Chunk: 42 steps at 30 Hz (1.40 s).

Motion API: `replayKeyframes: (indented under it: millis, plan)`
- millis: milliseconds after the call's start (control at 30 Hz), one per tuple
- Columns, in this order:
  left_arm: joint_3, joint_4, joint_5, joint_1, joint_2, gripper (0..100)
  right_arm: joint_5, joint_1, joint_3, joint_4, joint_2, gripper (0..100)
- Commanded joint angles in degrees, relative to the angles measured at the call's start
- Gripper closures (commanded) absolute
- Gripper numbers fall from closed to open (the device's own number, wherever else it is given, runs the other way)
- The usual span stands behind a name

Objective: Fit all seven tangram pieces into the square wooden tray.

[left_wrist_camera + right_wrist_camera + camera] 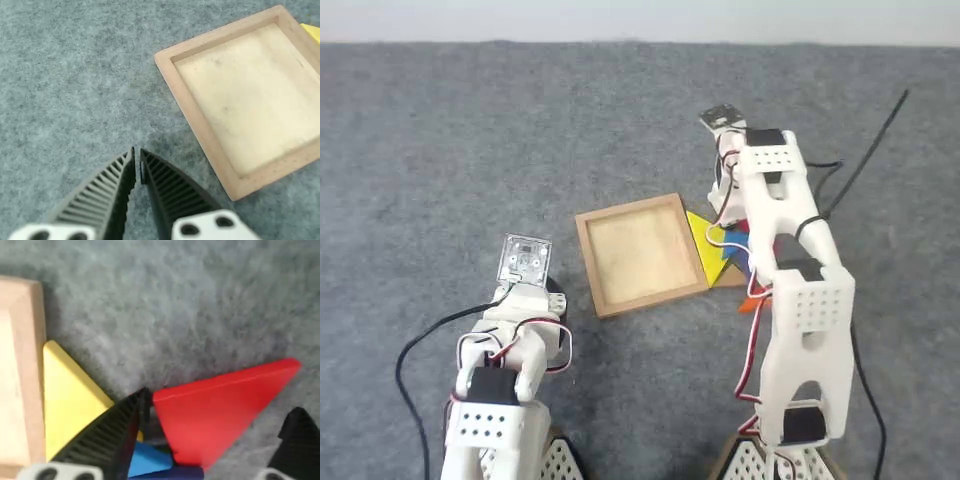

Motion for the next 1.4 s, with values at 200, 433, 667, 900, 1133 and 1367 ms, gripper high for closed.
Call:
replayKeyframes:
  millis: [200, 433, 667, 900, 1133, 1367]
  plan:
    - [-0.48, 0.09, 0.26, -0.26, -0.70, 99, -0.79, 5.76, -2.99, 3.74, 1.63, 75.7]
    - [-0.48, 0.09, 0.26, -0.26, -0.70, 99, -0.70, 6.20, -3.08, 7.43, 1.10, 80.0]
    - [-0.48, 0.09, 0.26, -0.26, -0.70, 99, -2.73, 11.82, -3.08, 7.43, -0.84, 80.1]
    - [-0.48, 0.09, 0.26, -0.26, -0.70, 99, -4.48, 9.54, -3.08, 8.31, -4.53, 80.0]
    - [-0.48, 0.09, 0.26, -0.26, -0.70, 99, -10.55, 5.85, -3.16, 7.43, -6.29, 65.1]
    - [-0.48, 0.09, 0.26, -0.26, -0.70, 99, -17.05, 5.32, -7.38, 5.49, -4.09, 66.2]
